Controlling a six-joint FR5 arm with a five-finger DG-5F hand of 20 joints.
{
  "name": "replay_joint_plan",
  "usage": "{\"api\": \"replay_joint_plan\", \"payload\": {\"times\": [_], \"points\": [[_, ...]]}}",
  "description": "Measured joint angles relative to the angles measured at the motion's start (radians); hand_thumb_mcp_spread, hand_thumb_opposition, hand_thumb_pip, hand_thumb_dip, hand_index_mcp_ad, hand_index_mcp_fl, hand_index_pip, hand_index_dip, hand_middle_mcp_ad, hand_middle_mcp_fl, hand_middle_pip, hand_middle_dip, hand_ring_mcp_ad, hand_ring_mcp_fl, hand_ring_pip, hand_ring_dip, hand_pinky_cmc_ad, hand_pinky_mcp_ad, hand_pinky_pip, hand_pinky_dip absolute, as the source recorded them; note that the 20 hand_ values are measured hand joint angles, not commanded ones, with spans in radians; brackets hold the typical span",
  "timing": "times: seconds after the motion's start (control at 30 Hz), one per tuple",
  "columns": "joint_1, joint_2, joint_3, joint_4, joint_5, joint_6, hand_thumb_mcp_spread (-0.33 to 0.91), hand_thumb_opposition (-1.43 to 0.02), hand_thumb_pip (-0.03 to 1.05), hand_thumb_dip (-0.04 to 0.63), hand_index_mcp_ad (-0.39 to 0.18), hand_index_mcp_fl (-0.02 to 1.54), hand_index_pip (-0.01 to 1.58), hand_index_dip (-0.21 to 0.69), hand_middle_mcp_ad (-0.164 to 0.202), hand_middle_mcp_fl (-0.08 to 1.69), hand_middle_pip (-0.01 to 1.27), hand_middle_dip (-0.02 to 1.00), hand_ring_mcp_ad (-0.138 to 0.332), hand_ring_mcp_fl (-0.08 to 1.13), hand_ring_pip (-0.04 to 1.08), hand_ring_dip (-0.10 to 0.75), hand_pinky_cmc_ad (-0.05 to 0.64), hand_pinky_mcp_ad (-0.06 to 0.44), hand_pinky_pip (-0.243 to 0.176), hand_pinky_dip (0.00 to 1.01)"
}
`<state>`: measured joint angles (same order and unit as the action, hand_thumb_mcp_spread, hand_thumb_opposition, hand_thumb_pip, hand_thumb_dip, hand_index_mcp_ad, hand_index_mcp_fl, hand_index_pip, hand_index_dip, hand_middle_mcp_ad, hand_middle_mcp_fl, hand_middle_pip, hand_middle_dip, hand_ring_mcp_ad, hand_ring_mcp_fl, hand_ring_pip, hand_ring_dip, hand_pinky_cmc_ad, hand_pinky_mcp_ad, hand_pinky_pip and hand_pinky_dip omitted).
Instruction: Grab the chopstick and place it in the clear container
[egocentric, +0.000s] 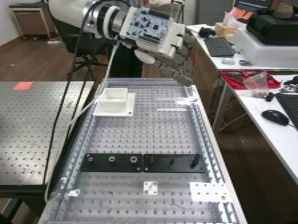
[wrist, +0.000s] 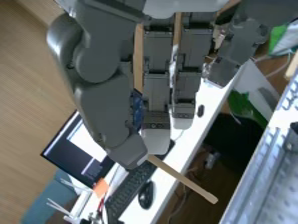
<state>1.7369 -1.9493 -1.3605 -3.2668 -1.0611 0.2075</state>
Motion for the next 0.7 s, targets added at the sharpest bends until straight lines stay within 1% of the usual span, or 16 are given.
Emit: {"api": "replay_joint_plan", "payload": {"times": [0.13, 0.17, 0.23, 0.27, 0.3, 0.33, 0.5, 0.63, 0.7], "points": [[0.017, -0.052, 0.075, -0.094, 0.005, 0.051, 0.73, -0.97, 0.52, 0.265, -0.169, 0.76, 1.18, 0.005, -0.03, 0.91, 0.7, 0.72, 0.007, 0.72, 0.09, 0.545, 0.476, 0.229, 0.096, 0.18], [0.019, -0.061, 0.089, -0.111, 0.005, 0.058, 0.73, -0.97, 0.52, 0.267, -0.175, 0.76, 1.18, 0.002, -0.03, 0.91, 0.7, 0.72, 0.007, 0.72, 0.09, 0.545, 0.476, 0.227, 0.099, 0.18], [0.025, -0.09, 0.133, -0.166, 0.009, 0.073, 0.72, -0.97, 0.52, 0.267, -0.169, 0.76, 1.18, 0.005, -0.026, 0.91, 0.7, 0.72, 0.009, 0.72, 0.1, 0.545, 0.473, 0.232, 0.103, 0.18], [0.027, -0.097, 0.143, -0.178, 0.009, 0.076, 0.72, -0.97, 0.52, 0.267, -0.169, 0.76, 1.18, 0.005, -0.03, 0.91, 0.7, 0.72, 0.009, 0.72, 0.1, 0.545, 0.476, 0.23, 0.112, 0.18], [0.029, -0.111, 0.166, -0.207, 0.011, 0.081, 0.72, -0.97, 0.52, 0.267, -0.175, 0.76, 1.18, 0.005, -0.026, 0.91, 0.7, 0.72, 0.01, 0.72, 0.1, 0.545, 0.476, 0.225, 0.106, 0.18], [0.031, -0.125, 0.188, -0.232, 0.011, 0.086, 0.72, -0.97, 0.52, 0.267, -0.169, 0.76, 1.18, 0.005, -0.026, 0.91, 0.7, 0.72, 0.01, 0.72, 0.1, 0.545, 0.473, 0.237, 0.112, 0.18], [0.037, -0.164, 0.245, -0.308, 0.004, 0.123, 0.72, -0.98, 0.53, 0.267, -0.169, 0.76, 1.18, 0.002, -0.026, 0.91, 0.7, 0.72, 0.01, 0.72, 0.1, 0.545, 0.476, 0.243, 0.113, 0.18], [0.039, -0.191, 0.288, -0.375, -0.022, 0.16, 0.72, -0.98, 0.53, 0.267, -0.169, 0.76, 1.18, 0.005, -0.026, 0.91, 0.7, 0.72, 0.01, 0.72, 0.12, 0.545, 0.476, 0.246, 0.113, 0.18], [0.042, -0.2, 0.303, -0.394, -0.03, 0.163, 0.72, -0.98, 0.53, 0.267, -0.169, 0.76, 1.18, 0.002, -0.026, 0.91, 0.7, 0.72, 0.01, 0.72, 0.12, 0.545, 0.476, 0.246, 0.113, 0.18]]}}
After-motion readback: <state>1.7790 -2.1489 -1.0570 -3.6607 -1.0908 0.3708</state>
